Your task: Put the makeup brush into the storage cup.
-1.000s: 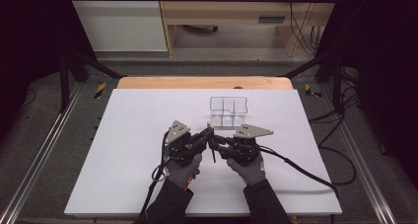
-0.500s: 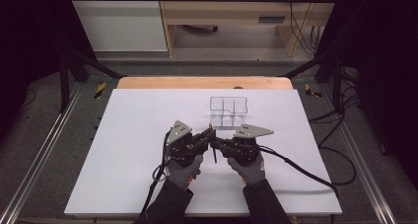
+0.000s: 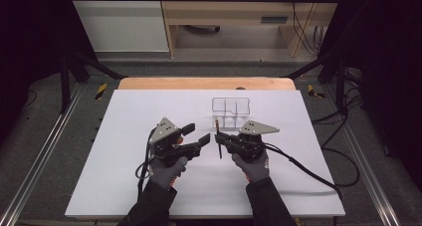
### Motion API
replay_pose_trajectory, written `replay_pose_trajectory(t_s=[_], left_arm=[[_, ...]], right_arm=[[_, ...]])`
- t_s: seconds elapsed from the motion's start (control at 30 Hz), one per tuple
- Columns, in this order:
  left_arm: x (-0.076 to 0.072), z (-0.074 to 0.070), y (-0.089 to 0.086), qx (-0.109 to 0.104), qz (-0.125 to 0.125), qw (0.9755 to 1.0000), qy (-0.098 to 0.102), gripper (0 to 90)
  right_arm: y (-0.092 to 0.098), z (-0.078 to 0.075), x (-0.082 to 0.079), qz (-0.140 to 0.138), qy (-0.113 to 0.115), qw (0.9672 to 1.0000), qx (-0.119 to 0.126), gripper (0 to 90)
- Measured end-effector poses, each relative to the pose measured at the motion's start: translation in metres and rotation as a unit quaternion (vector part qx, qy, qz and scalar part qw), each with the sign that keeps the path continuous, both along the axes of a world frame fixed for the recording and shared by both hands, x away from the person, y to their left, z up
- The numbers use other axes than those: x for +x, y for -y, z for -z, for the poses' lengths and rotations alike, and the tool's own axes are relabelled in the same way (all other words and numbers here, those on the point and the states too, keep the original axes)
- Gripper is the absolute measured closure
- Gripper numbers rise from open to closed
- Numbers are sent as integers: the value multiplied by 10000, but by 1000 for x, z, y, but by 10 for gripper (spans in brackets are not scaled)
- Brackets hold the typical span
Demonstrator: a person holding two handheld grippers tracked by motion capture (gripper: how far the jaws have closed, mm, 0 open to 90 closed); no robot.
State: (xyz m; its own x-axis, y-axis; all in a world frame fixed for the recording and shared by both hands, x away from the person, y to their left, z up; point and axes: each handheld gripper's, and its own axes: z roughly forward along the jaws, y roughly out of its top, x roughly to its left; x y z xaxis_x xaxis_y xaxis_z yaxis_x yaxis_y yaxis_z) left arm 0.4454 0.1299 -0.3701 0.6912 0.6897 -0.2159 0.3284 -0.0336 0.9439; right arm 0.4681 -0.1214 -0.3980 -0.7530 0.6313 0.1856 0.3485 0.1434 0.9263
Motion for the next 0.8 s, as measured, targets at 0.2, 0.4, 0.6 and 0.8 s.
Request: replay_pose_trajectory(t_s=[0.2,0.4,0.6,0.8], left_arm=[[-5,8,-23,308,-106,9994,102,205],[-6,16,-40,533,-191,9984,59,145],[-9,21,-61,594,-332,9977,71,118],[-9,27,-76,613,-478,9970,17,110]], right_arm=[[2,-3,2,58,15,10000,80,836],[6,-8,3,143,107,9997,138,835],[13,-15,9,261,134,9994,205,835],[15,-24,17,390,203,9988,216,835]])
